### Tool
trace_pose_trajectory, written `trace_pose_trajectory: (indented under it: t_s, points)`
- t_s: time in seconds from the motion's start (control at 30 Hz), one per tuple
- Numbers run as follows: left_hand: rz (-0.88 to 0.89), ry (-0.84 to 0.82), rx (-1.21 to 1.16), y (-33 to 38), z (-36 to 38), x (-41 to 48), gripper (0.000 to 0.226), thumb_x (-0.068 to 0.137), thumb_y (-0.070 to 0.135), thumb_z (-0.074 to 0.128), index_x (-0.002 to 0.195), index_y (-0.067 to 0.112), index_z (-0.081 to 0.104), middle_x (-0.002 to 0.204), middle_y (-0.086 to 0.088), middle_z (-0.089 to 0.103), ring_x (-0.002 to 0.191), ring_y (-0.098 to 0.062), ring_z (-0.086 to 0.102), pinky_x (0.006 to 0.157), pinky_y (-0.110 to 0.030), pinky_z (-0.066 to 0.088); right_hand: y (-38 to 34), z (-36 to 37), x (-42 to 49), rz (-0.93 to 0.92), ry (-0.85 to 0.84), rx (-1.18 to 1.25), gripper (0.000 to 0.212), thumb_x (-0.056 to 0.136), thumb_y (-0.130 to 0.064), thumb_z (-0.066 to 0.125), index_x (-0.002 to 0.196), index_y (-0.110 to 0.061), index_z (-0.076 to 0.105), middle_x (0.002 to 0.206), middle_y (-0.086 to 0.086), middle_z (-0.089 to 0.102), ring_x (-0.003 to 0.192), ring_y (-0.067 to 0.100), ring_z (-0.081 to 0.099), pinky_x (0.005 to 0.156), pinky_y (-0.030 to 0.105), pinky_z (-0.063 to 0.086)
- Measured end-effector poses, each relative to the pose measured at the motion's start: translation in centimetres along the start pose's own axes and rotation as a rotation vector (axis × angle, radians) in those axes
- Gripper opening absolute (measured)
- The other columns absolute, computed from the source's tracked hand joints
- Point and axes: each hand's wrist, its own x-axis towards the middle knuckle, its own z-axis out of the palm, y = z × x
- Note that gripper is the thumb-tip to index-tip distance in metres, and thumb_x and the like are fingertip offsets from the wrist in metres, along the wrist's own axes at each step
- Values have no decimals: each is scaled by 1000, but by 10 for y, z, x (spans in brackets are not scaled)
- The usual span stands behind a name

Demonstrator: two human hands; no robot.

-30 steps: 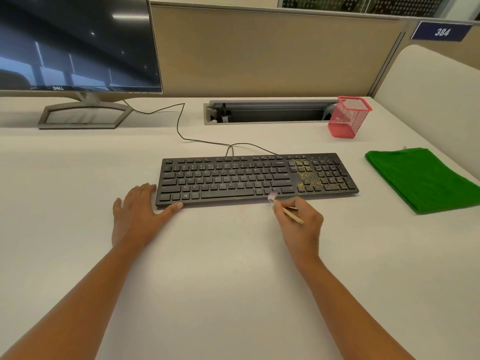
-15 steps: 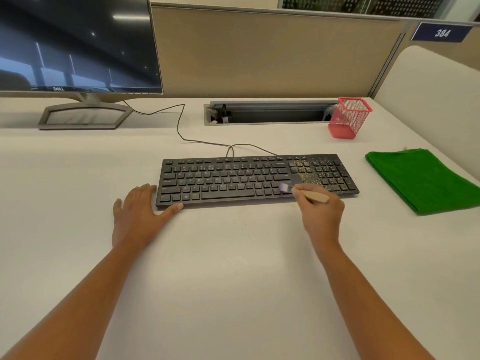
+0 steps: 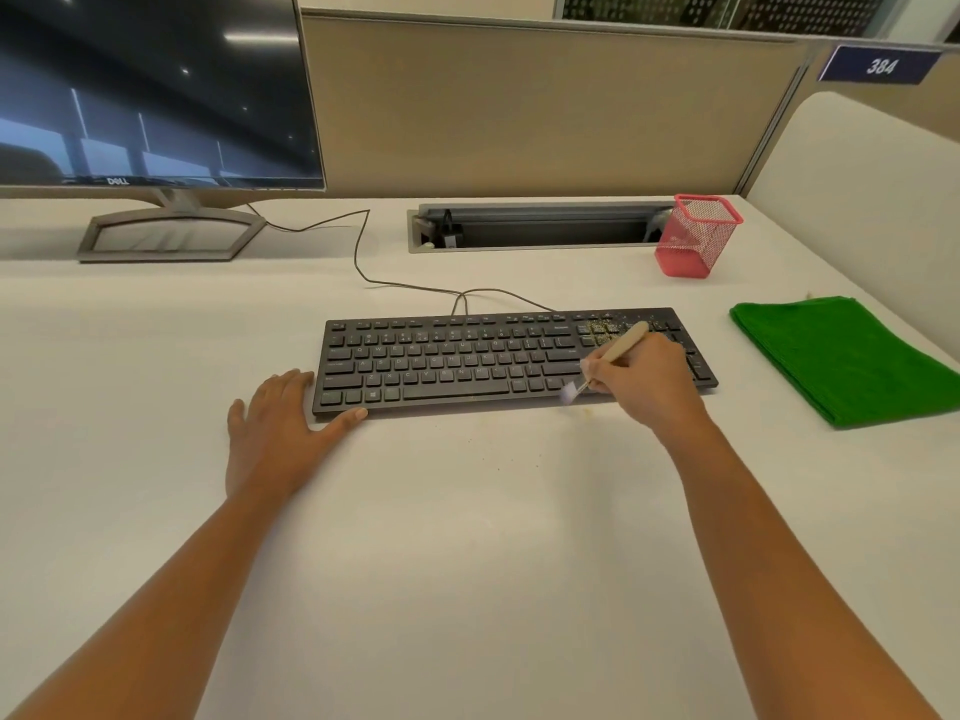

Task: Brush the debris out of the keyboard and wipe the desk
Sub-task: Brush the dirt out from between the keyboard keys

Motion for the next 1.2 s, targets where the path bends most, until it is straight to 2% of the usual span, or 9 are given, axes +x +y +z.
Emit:
trace_pose_trajectory:
  t_s: [0.07,0.13,0.2,0.37,0.6,0.7,0.93,1.1,1.2]
  points:
    - [-1,3,-1,1,0,0,96,66,81,30,135,16,46,143,-3,43,137,-19,31,114,-48,15,-1,3,0,-55,95,-19,15,89,-14,61,92,-6,73,76,7,63,60,11,54,50,4,40]
    - [-1,10,1,1,0,0,93,68,79,33,135,16,46,144,-4,43,138,-20,30,114,-48,14,0,8,-1,-83,150,-11,16,89,-15,61,92,-5,73,78,10,66,61,13,52,47,4,38]
    - [-1,7,7,0,0,0,95,67,81,31,135,16,46,144,-3,43,138,-20,30,114,-48,15,2,12,-2,-89,142,-3,17,90,-16,60,92,-5,73,82,13,69,68,17,56,51,6,39]
    - [2,14,8,1,0,0,96,67,81,31,135,15,46,143,-4,44,137,-20,31,114,-48,16,5,11,0,-10,-19,50,17,88,-16,62,93,-3,72,87,18,70,83,30,68,81,42,56]
    - [-5,13,-1,3,-1,-1,86,76,77,42,136,15,45,145,-4,42,138,-20,30,115,-48,14,-6,12,3,-57,84,102,20,90,-18,60,96,-3,72,81,10,69,74,21,66,70,27,54]
    - [-1,24,-5,3,-1,-1,80,80,72,48,137,14,44,145,-4,41,138,-19,29,115,-47,13,-8,20,-1,-106,114,2,20,91,-19,59,96,-5,73,80,9,69,70,16,59,58,18,44]
    - [5,28,-7,2,0,0,77,80,67,50,136,15,46,144,-4,43,138,-20,30,114,-48,15,-10,13,4,-1,-79,-66,22,90,-20,60,94,-2,71,88,17,70,83,29,68,79,40,56]
    - [7,22,7,1,0,1,76,80,68,48,135,15,46,144,-3,43,138,-18,30,113,-48,16,-14,21,3,-104,87,-52,21,91,-20,58,97,-6,72,84,14,70,66,18,58,52,15,41]
    - [6,27,4,1,0,0,76,81,67,50,136,15,46,144,-4,42,138,-18,29,114,-48,16,-13,26,0,-113,43,-89,23,92,-21,57,99,-5,71,85,14,69,62,13,52,49,9,33]
